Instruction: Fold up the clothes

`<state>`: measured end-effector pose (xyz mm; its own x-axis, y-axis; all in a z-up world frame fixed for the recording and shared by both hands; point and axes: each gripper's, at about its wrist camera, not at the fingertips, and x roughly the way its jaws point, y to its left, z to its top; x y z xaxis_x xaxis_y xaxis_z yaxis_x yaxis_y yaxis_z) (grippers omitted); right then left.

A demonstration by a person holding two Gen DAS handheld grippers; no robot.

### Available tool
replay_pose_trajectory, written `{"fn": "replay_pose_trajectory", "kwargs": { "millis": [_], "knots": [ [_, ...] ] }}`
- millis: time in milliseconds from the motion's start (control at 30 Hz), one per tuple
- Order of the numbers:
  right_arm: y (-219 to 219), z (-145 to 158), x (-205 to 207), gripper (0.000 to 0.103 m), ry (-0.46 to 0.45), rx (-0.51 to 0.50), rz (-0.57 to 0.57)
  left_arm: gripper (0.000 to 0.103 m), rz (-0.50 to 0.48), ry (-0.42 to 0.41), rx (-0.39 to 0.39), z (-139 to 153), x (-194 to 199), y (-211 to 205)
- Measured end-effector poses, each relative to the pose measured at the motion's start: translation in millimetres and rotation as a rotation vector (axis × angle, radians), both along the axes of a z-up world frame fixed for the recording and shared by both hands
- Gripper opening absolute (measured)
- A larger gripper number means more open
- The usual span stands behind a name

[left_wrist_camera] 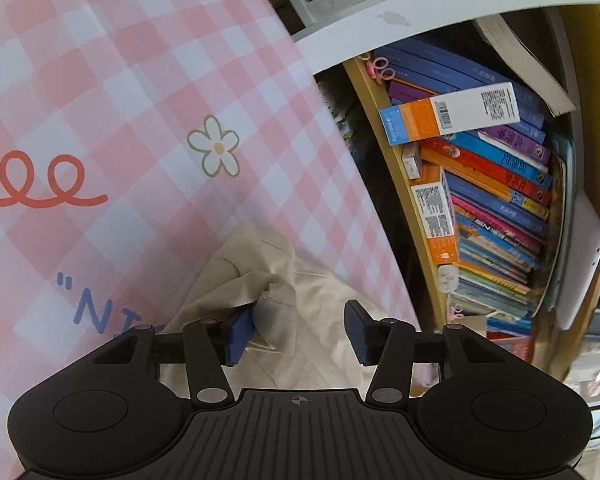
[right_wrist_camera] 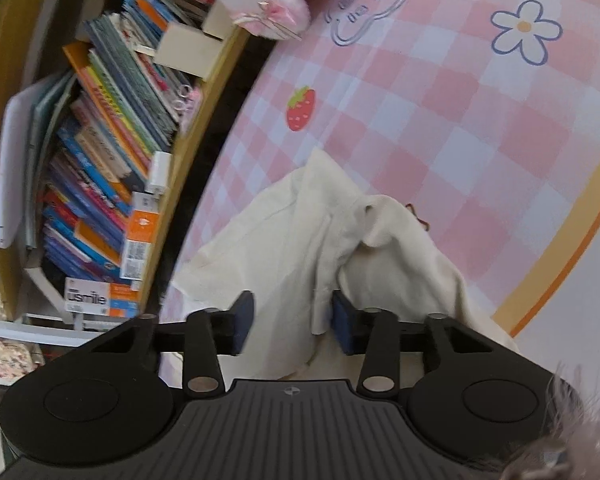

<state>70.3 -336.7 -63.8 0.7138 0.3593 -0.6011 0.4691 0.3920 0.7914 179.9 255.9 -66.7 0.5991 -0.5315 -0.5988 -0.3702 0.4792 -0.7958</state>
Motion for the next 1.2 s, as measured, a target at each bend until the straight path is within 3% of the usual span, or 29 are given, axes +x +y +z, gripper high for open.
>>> {"fn": "replay_pose_trajectory", "kwargs": {
  "millis": [133,233,300,400,567,667,767,867,933,1067,1133,1200],
  "knots": [
    [-9.6,2.7,11.7,0.034,0.036,0.051,0.020,0.049,0.007,-0.016,-0.085,-5.0,9.4,7.3],
    [-31.0,17.3,34.3,0.034,-0.042,0.072,-0.071,0.049,0.159,-0.077,-0.226,-9.9,16.7,21.1],
    [-45.9,27.1,43.7,0.034,-0.163,0.120,-0.192,0.050,0.288,-0.104,-0.258,-9.0,16.7,30.2],
    [-52.5,45.1,54.8,0.037,-0.137,0.014,-0.214,0.050,0.246,-0.112,-0.148,6.2,20.1,32.9],
    [-31.8,55.9,37.3,0.040,-0.075,-0.227,-0.035,0.050,-0.047,-0.180,0.145,36.3,11.3,8.4],
    [-13.3,49.7,22.8,0.037,-0.030,-0.342,0.060,0.050,-0.221,-0.213,0.183,34.3,3.4,-16.6],
    [2.7,39.8,19.4,0.033,-0.004,-0.398,0.156,0.050,-0.330,-0.196,0.186,22.3,2.1,-40.5],
    [5.1,32.8,24.0,0.026,0.041,-0.433,0.156,0.050,-0.306,-0.162,0.184,9.5,3.5,-42.4],
    [-3.4,31.1,25.4,0.023,0.067,-0.468,0.086,0.050,-0.265,-0.149,0.163,6.7,3.3,-35.4],
    [-19.2,40.7,12.7,0.023,0.111,-0.545,-0.036,0.056,-0.197,-0.192,0.255,27.6,-8.0,-19.3],
    [-18.7,48.5,-1.6,0.024,0.079,-0.548,-0.010,0.058,-0.170,-0.212,0.298,38.9,-18.2,-9.2],
    [-13.1,54.0,-15.4,0.031,0.073,-0.576,0.026,0.059,-0.154,-0.216,0.340,45.6,-27.9,-3.3]
  ]
}}
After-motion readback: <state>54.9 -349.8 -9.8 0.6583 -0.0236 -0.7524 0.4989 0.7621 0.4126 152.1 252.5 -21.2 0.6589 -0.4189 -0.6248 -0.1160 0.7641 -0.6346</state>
